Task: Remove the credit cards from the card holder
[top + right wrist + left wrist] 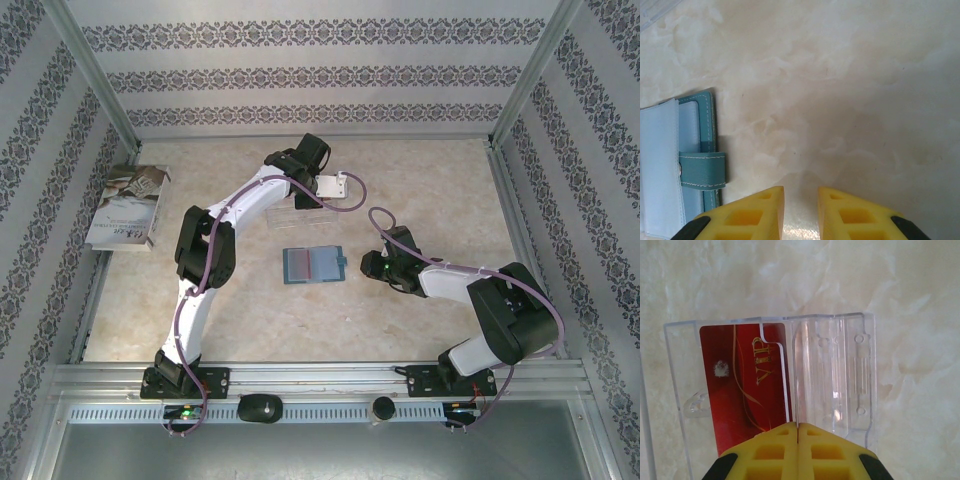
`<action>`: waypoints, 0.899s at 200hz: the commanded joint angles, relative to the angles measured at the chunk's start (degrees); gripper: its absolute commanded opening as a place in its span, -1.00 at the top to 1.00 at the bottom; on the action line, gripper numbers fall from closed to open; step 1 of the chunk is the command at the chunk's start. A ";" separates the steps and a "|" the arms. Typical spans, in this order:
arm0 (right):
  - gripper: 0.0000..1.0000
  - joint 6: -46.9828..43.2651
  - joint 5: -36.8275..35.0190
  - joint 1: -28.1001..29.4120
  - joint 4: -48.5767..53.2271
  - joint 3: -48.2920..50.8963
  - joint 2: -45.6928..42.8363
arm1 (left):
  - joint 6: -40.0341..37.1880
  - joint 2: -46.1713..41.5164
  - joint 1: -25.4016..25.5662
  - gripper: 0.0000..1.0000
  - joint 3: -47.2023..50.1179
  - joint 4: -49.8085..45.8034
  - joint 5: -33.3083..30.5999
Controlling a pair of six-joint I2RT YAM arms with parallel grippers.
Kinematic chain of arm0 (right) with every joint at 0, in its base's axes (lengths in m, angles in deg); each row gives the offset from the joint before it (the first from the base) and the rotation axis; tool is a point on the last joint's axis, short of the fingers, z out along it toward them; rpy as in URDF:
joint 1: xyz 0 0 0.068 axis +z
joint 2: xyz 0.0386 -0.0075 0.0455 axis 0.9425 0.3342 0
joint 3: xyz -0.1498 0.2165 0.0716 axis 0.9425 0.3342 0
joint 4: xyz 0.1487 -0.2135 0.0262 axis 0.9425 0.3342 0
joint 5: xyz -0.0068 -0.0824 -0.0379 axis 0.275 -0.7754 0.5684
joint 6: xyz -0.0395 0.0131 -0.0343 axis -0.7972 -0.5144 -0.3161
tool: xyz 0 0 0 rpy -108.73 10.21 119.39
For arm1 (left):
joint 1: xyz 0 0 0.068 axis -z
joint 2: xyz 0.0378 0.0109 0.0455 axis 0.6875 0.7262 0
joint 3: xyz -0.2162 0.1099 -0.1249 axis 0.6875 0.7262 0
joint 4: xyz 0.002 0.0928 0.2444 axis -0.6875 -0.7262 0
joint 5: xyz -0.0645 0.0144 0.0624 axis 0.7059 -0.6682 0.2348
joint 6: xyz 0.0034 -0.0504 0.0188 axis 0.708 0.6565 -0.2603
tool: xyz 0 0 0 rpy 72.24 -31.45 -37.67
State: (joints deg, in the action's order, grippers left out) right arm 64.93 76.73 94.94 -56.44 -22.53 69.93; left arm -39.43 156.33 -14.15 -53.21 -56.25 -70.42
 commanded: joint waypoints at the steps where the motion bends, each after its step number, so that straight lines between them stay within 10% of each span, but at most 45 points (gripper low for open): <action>1: 0.50 0.22 0.19 -0.47 -0.72 0.05 -0.52 | 0.37 0.63 0.28 1.00 0.10 -0.47 -1.91; 140: 0.47 0.20 0.59 -0.27 -0.61 0.05 -1.35 | 8.89 -4.20 0.86 0.40 2.55 18.58 -11.92; 180: 0.33 -2.08 1.36 1.96 -0.05 -1.28 -3.99 | 20.30 -20.00 0.70 -0.58 18.23 43.70 -11.01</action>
State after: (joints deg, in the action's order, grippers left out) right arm 64.71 77.34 95.14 -56.37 -22.55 68.38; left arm -29.53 147.25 -14.11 -39.42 -30.66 -80.54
